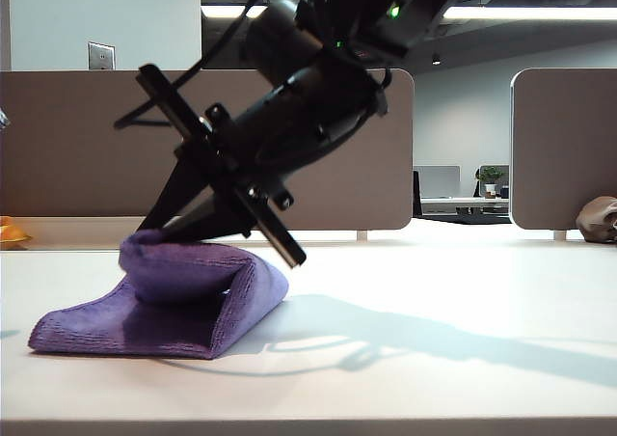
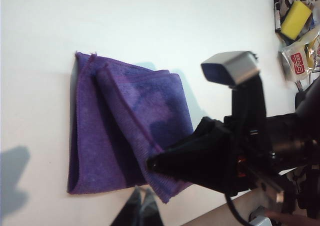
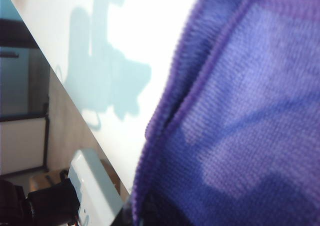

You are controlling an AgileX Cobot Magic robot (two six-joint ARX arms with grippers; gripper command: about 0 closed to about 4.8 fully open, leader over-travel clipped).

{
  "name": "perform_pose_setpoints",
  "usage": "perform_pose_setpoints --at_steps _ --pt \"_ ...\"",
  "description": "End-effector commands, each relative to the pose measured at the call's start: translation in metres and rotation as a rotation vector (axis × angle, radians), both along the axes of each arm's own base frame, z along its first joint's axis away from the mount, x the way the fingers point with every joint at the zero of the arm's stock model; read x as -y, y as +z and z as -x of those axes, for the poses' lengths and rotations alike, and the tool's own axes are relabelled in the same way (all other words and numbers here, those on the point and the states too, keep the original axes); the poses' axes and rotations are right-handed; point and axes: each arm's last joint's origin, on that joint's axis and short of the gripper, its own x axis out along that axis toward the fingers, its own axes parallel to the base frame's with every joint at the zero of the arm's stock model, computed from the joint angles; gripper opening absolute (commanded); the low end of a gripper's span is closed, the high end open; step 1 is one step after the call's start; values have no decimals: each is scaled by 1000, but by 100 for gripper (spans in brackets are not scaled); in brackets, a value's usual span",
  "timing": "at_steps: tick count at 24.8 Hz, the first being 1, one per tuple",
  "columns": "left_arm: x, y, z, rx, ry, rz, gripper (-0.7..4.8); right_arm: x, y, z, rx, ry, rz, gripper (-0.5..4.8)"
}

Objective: Fold the bottom of the cloth upward, then fold it vertically to form a square shape.

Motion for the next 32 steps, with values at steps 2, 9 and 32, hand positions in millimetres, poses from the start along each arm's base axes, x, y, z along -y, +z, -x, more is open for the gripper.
perform_pose_setpoints --at_steps 2,9,32 --pt "0 2 0 17 -7 0 -5 -4 -5 -1 -15 14 -18 -7" --pt "0 2 0 16 -7 0 -5 -8 1 -7 19 -36 -77 -7" --pt "0 1 1 9 -5 -6 -5 -17 -12 -11 57 -43 -100 57"
